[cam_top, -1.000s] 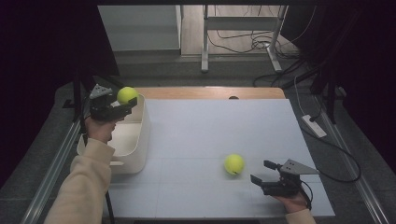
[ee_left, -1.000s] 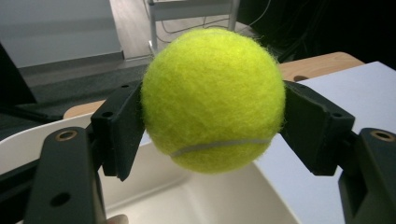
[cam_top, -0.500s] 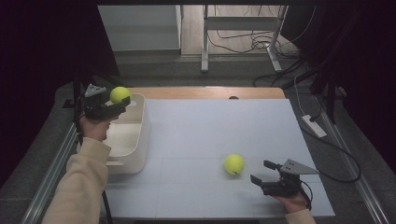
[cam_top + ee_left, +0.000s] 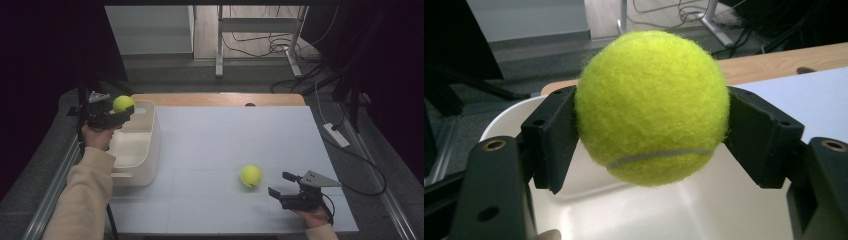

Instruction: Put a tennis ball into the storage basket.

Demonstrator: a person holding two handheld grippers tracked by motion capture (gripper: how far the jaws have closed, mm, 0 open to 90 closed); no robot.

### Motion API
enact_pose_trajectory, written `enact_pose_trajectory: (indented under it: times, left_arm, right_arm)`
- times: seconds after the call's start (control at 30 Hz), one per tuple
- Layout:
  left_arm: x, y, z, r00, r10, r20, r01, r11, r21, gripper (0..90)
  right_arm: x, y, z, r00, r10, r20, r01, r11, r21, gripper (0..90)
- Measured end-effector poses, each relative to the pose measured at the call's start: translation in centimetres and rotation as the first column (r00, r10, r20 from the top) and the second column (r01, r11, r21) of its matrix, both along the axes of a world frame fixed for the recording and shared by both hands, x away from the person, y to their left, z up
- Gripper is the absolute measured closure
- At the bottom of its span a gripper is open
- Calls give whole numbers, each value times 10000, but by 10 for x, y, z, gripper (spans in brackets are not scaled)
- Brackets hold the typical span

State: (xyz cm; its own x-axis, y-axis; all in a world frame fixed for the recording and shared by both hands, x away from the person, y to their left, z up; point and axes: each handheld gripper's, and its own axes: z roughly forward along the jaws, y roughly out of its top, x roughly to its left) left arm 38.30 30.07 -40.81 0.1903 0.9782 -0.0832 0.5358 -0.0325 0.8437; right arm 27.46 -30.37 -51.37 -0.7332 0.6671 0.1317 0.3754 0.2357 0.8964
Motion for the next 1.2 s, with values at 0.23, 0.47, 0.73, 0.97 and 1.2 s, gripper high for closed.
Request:
enact_pose_trajectory:
  times: [0.23,0.47,0.73,0.97,1.2]
  left_arm:
    - [5,2,-4,9988,135,-468,-128,9998,159,272]
    - [8,6,-7,9950,385,-924,-358,9989,304,270]
    - [8,6,-7,9948,370,-947,-343,9990,297,268]
    - [3,6,1,9974,645,-313,-659,9967,-473,140]
    - [-2,1,6,10000,57,56,-52,9960,-897,91]
  right_arm:
    - [0,0,0,10000,2,-20,-2,10000,-25,138]
    - [0,0,0,10000,9,-18,-9,10000,-28,138]
    - [0,0,0,10000,37,-12,-37,10000,-37,138]
    - [0,0,0,10000,33,2,-33,10000,-33,138]
    - [-1,0,0,10000,22,5,-22,10000,-33,138]
